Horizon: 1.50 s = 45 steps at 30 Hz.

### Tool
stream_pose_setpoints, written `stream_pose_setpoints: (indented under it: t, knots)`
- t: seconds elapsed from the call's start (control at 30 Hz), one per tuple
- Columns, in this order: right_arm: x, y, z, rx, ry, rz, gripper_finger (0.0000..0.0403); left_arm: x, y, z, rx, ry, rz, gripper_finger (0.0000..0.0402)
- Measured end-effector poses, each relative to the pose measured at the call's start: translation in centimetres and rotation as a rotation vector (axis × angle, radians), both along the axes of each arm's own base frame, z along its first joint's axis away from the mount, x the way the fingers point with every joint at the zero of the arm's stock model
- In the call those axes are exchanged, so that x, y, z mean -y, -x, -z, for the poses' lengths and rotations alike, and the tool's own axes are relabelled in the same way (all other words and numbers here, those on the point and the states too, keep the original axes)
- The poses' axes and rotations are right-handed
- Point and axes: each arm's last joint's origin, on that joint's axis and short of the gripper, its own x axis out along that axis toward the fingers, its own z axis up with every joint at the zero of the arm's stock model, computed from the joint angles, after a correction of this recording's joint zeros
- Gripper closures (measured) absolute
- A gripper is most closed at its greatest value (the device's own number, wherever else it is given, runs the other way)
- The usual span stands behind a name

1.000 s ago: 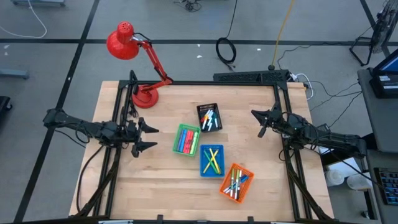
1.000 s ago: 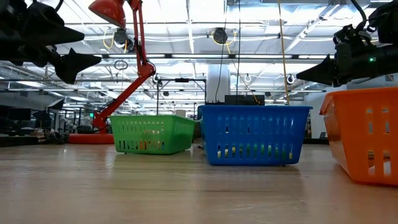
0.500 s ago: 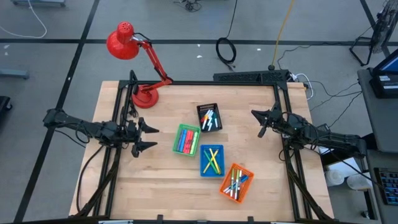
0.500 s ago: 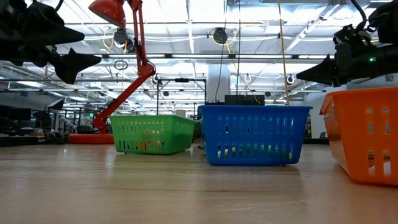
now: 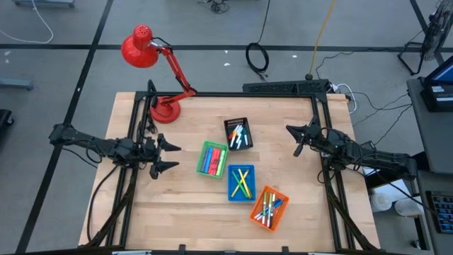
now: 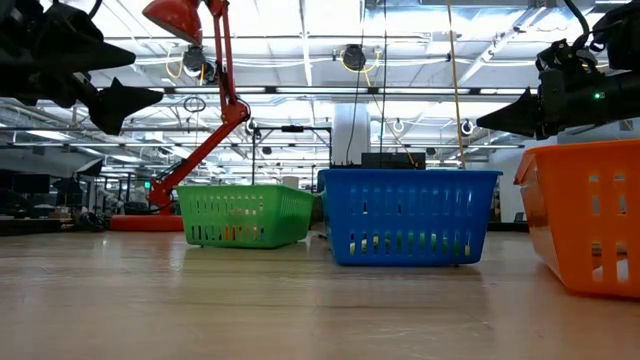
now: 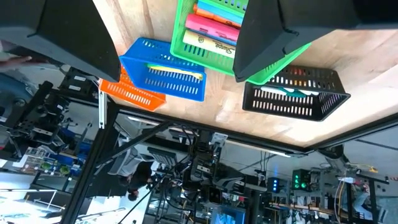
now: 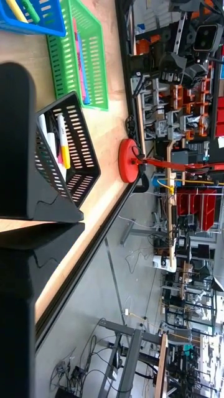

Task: Pick & Place Markers
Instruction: Return to Home Position

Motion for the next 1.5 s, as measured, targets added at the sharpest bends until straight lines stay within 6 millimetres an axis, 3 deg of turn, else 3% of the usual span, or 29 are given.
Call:
stream_pose_setpoints:
  t: [1.17, 1.5]
  knots:
    - [0.00, 0.00, 0.01, 0.000, 0.000, 0.000, 0.0403, 0.00, 0.00, -0.02, 0.001, -0.002, 0.000, 0.0096]
    - [0.00, 0.00, 0.00, 0.000, 0.000, 0.000, 0.0403, 0.00, 0.00, -0.02, 0.001, -0.002, 0.000, 0.0079]
